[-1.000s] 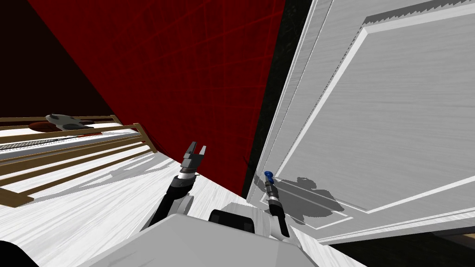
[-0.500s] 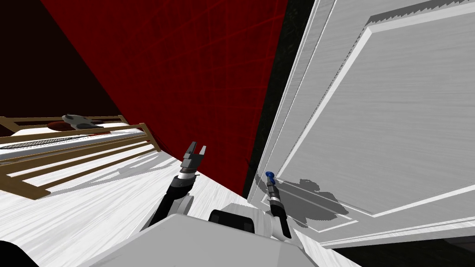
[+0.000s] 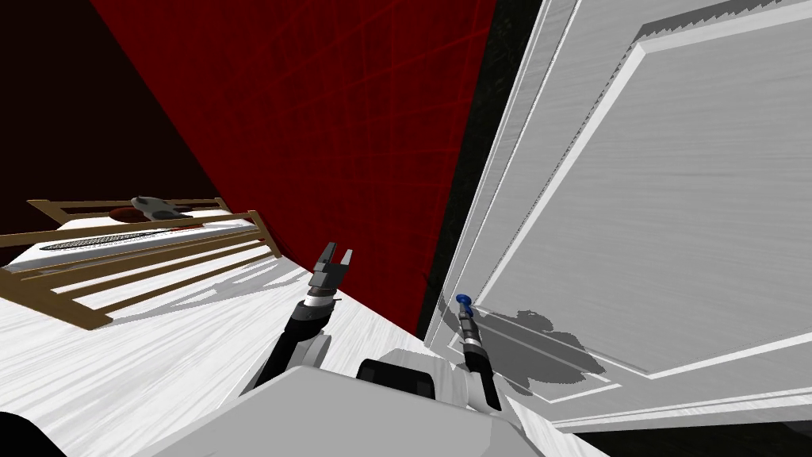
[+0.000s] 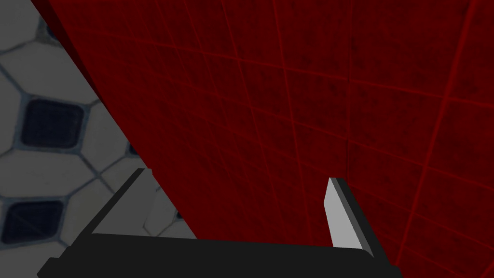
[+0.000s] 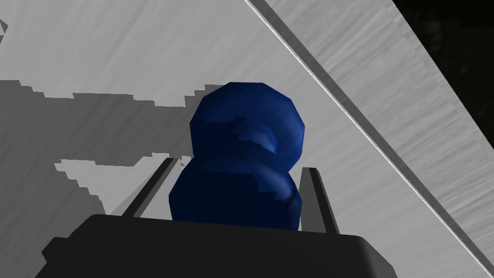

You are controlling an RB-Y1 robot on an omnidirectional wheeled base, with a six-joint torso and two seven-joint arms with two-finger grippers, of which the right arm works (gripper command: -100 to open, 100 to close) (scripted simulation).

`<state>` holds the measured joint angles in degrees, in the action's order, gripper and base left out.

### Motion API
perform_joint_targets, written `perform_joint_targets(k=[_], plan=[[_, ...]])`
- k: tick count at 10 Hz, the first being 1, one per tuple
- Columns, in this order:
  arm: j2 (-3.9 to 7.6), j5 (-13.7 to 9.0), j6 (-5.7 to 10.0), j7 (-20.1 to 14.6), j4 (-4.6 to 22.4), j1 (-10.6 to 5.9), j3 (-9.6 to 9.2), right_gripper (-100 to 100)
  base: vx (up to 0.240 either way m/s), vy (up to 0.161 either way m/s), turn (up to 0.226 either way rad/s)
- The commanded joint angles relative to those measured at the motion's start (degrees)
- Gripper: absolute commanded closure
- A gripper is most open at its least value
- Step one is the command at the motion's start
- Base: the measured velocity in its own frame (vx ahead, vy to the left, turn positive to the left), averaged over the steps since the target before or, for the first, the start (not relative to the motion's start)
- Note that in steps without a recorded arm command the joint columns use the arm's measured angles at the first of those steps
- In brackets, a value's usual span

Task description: Pull the door open

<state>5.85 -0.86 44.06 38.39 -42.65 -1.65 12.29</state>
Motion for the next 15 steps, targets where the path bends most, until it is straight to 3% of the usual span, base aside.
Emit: perform_joint_targets(k=[1, 15], plan=[[-0.12, -0.3, 0.08, -1.8, 0.2, -0.05, -0.26, 100, -0.015, 0.005, 0.027], [1.90, -5.1, 0.59, -20.8, 0.8, 0.19, -1.52, 100, -0.021, 0.006, 0.053]])
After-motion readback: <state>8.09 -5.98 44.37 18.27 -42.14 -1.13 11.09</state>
